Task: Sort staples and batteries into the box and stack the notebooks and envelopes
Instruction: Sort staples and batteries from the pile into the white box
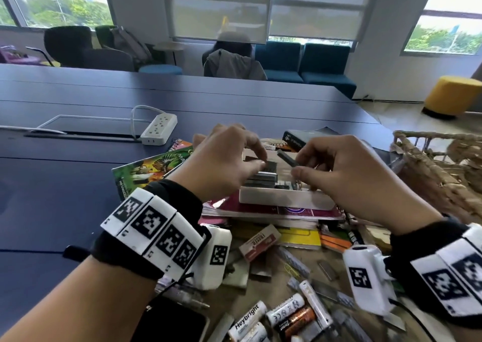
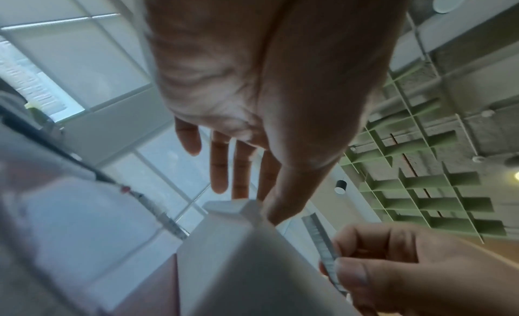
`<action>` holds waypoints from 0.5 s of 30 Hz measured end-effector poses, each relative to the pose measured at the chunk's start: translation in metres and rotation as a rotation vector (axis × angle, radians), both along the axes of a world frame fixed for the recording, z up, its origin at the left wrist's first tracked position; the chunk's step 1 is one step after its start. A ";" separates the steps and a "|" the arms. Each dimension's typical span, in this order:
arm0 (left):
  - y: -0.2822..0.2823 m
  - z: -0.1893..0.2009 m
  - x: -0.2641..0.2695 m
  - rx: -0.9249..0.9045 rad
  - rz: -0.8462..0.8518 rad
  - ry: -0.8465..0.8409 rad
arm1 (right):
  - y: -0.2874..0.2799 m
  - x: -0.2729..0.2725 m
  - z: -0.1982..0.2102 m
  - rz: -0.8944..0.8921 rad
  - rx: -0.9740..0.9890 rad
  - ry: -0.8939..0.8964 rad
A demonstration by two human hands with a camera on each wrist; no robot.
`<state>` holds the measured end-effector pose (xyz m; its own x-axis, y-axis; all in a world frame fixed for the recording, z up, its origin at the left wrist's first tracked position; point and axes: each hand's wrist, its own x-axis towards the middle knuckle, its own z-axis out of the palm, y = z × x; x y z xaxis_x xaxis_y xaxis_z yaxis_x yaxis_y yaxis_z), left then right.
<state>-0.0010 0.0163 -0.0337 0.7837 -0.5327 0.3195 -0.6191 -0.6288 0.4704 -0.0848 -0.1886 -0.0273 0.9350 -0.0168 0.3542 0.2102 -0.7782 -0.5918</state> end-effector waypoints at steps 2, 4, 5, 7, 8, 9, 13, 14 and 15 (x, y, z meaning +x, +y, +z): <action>0.001 0.000 0.000 -0.018 0.020 0.032 | -0.002 0.004 -0.004 -0.040 0.019 -0.016; 0.003 0.000 0.000 -0.069 0.037 0.060 | -0.003 0.007 -0.005 -0.056 0.065 -0.024; 0.003 0.000 0.000 -0.089 0.048 0.064 | -0.004 0.008 -0.005 -0.060 0.083 -0.029; 0.004 0.001 0.001 -0.118 0.068 0.075 | -0.005 0.009 -0.005 -0.078 0.094 -0.040; 0.003 0.001 0.001 -0.120 0.074 0.078 | -0.005 0.010 -0.005 -0.086 0.094 -0.044; 0.003 0.001 0.001 -0.116 0.082 0.077 | -0.004 0.010 -0.006 -0.088 0.097 -0.047; 0.002 0.001 0.002 -0.101 0.112 0.066 | 0.006 0.009 -0.006 -0.005 0.080 -0.041; 0.002 0.001 0.002 -0.097 0.119 0.060 | 0.009 0.008 -0.006 0.021 0.065 -0.035; 0.002 0.001 0.002 -0.088 0.126 0.050 | 0.012 0.008 -0.006 0.040 0.053 -0.030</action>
<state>0.0010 0.0178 -0.0332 0.8589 -0.4003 0.3194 -0.5119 -0.6551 0.5556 -0.0772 -0.1762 -0.0335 0.9244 0.0010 0.3814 0.2587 -0.7365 -0.6250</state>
